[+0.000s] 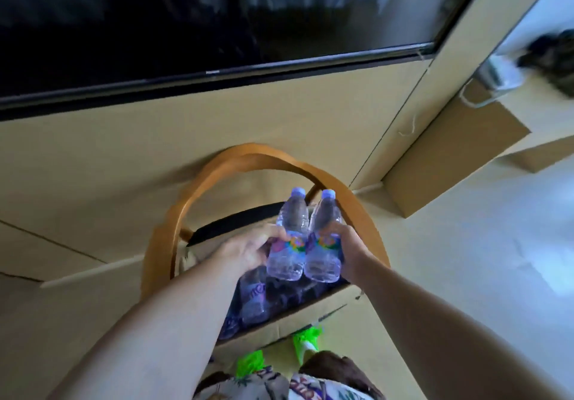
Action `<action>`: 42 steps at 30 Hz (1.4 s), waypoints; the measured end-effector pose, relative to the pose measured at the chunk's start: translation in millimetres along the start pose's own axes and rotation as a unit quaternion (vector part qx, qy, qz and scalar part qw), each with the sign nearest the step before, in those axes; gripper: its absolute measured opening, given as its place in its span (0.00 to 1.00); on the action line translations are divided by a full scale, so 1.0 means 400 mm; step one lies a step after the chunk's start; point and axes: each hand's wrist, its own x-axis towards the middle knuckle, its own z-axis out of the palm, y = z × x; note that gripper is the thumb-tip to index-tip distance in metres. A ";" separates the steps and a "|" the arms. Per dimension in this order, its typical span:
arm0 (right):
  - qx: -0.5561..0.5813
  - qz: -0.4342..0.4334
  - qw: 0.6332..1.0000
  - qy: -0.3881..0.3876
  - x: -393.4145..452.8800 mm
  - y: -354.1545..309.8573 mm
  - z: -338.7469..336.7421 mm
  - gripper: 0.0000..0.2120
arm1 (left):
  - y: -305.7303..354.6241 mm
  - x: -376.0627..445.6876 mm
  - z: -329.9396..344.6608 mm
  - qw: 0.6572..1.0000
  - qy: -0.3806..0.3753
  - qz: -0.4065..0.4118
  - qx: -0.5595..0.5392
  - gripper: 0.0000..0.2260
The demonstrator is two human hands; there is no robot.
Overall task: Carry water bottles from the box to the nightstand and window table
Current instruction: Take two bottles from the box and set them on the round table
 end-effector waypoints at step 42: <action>0.331 -0.320 0.811 0.361 -1.032 0.132 -1.594 0.30 | -0.452 -0.200 2.035 0.829 -0.344 0.117 0.425 0.15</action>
